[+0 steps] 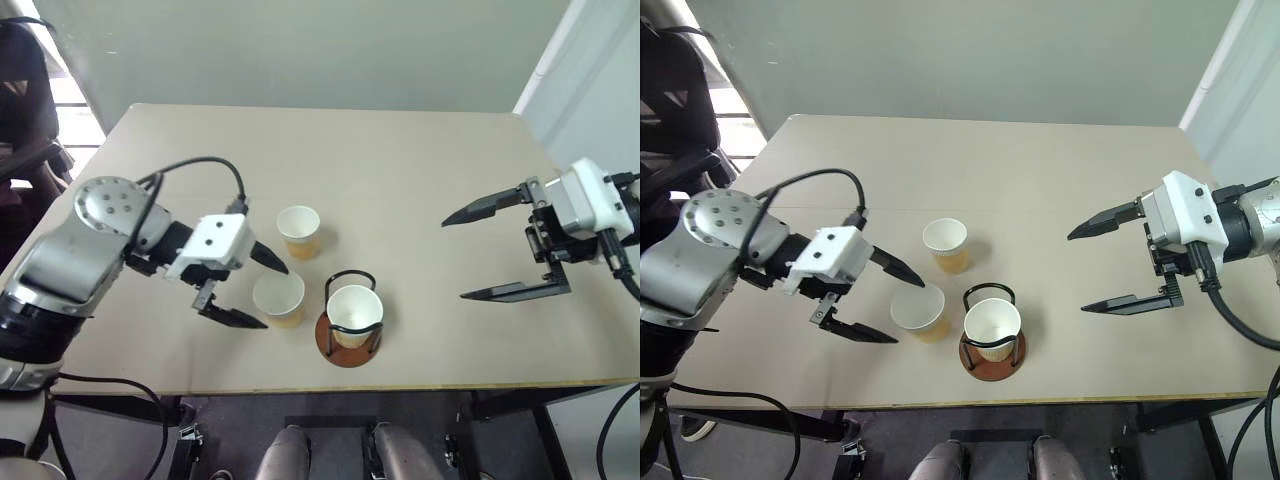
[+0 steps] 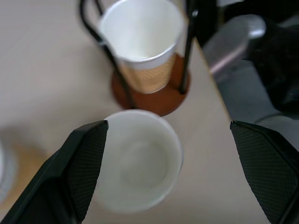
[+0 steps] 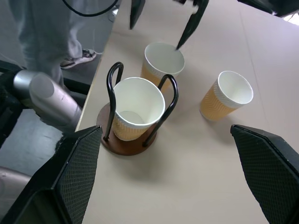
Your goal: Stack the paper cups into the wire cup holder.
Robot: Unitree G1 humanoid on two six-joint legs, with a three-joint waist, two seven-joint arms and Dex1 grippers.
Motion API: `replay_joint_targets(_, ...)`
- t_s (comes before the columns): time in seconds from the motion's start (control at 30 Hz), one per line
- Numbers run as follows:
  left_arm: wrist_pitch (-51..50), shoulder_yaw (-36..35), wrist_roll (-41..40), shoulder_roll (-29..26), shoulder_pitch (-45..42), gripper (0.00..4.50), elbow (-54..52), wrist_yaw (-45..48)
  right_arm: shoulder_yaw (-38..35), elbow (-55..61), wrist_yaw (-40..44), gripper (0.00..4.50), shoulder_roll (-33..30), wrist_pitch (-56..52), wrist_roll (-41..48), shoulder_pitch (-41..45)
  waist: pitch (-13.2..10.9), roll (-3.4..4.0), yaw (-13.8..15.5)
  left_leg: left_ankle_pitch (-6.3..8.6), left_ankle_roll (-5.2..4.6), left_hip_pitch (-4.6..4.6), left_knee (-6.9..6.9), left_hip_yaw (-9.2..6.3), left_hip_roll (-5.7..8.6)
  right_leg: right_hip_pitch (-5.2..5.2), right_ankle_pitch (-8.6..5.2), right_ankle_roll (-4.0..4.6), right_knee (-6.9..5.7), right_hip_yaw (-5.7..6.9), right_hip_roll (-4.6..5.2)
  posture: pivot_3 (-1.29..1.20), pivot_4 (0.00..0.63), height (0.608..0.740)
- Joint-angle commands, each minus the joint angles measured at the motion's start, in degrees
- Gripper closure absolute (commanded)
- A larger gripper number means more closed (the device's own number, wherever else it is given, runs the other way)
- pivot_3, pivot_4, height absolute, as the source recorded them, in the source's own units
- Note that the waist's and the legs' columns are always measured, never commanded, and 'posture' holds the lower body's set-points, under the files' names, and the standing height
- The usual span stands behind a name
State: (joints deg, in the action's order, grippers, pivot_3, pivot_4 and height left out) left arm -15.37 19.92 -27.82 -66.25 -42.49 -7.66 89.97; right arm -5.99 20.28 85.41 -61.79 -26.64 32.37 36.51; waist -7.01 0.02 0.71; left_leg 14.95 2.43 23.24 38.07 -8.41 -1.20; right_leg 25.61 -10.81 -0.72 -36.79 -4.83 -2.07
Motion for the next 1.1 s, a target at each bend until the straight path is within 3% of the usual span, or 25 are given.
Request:
replay_joint_targets(0.03,4.33,3.23,-2.41,-2.79,-2.91,0.00,0.38,2.53,-3.30,2.04,-1.82,0.02,-1.52,0.04,1.16,-0.92,0.00,0.00,0.07,0.01,-0.01,0.00,0.00,0.00,-0.01,-0.01,-0.01,-0.01,0.01,0.00,0.00,0.00,0.150,0.740)
replay_joint_targets(0.17,8.22,8.24,-2.15,-4.47,-4.25,0.00,1.04,2.53,-4.04,2.85,-3.00,0.02,-2.04,0.14,1.64,-2.17,-0.01,0.02,0.13,0.02,-0.03,-0.01,0.06,-0.01,0.00,-0.04,-0.02,-0.04,0.01,-0.02,0.03,0.00,0.150,0.740)
replay_joint_targets(0.47,14.24,10.73,8.76,0.49,-3.33,0.00,2.71,2.53,-4.16,2.93,-3.72,0.02,-2.68,1.26,1.88,-3.11,0.00,0.01,0.27,0.01,-0.05,0.01,0.15,0.01,0.02,-0.06,-0.07,0.03,0.01,-0.02,0.04,0.00,0.150,0.740)
replay_joint_targets(0.9,15.93,14.29,8.12,1.75,-6.30,4.49,4.89,2.53,-5.36,4.23,-5.42,0.00,-4.14,0.95,2.03,-4.62,0.00,0.01,0.40,0.02,-0.07,0.03,0.18,0.00,0.02,-0.07,0.02,-0.15,0.01,-0.01,0.04,0.00,0.150,0.740)
replay_joint_targets(1.1,17.97,17.17,7.62,1.63,-8.45,4.49,7.17,2.53,-6.30,5.97,-7.17,0.00,-4.84,0.09,2.50,-6.07,0.00,0.02,0.44,0.02,-0.07,0.03,0.20,0.01,0.03,-0.09,0.03,-0.17,0.02,-0.01,0.05,0.00,0.150,0.740)
